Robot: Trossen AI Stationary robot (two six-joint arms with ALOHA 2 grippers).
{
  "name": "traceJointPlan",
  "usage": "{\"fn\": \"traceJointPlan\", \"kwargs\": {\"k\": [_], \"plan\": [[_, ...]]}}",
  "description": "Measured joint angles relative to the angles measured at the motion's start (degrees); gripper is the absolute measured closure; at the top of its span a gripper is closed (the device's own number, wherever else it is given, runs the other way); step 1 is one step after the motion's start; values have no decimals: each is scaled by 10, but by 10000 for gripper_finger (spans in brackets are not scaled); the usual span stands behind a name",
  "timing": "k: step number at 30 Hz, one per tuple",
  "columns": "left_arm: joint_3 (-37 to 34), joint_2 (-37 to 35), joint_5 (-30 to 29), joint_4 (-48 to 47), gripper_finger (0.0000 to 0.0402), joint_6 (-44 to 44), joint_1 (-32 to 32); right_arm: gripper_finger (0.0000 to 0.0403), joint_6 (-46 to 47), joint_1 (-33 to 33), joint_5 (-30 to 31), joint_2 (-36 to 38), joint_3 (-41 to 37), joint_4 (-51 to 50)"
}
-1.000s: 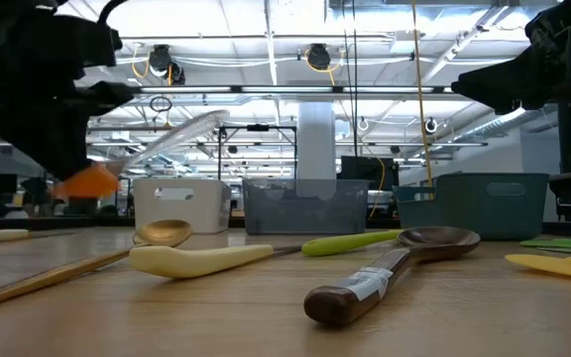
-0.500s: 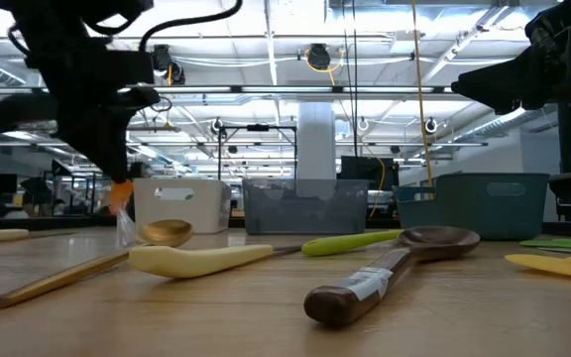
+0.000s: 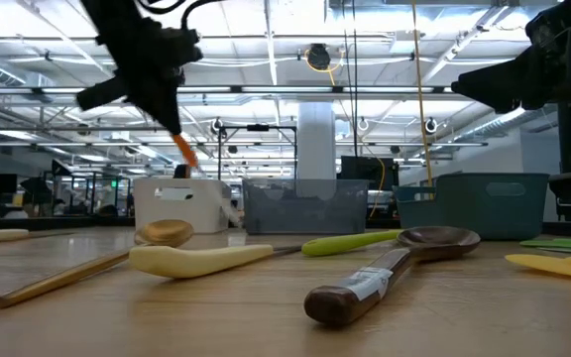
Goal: Pick & Place Kitchen Items
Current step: Put the orange spatula into the white bin
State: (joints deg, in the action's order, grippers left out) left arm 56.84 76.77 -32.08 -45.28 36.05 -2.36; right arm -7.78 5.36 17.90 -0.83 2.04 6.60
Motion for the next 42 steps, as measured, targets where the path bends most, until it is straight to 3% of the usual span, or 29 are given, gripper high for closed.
{"fn": "traceJointPlan", "kwargs": {"k": [6, 14, 22, 32, 42], "plan": [[45, 0, 28, -17, 401, 176, 111, 238, -20, 0, 0, 0, 0, 0], [47, 13, 130, 15, 401, 375, 280, 238, -20, 0, 0, 0, 0, 0], [47, 103, 251, 58, 401, 402, 379, 238, -21, 0, 0, 0, 0, 0], [47, 216, 246, 121, 386, 332, 388, 238, -21, 0, 0, 0, 0, 0], [47, 223, 194, 126, 298, 280, 378, 238, -21, 0, 0, 0, 0, 0]]}}
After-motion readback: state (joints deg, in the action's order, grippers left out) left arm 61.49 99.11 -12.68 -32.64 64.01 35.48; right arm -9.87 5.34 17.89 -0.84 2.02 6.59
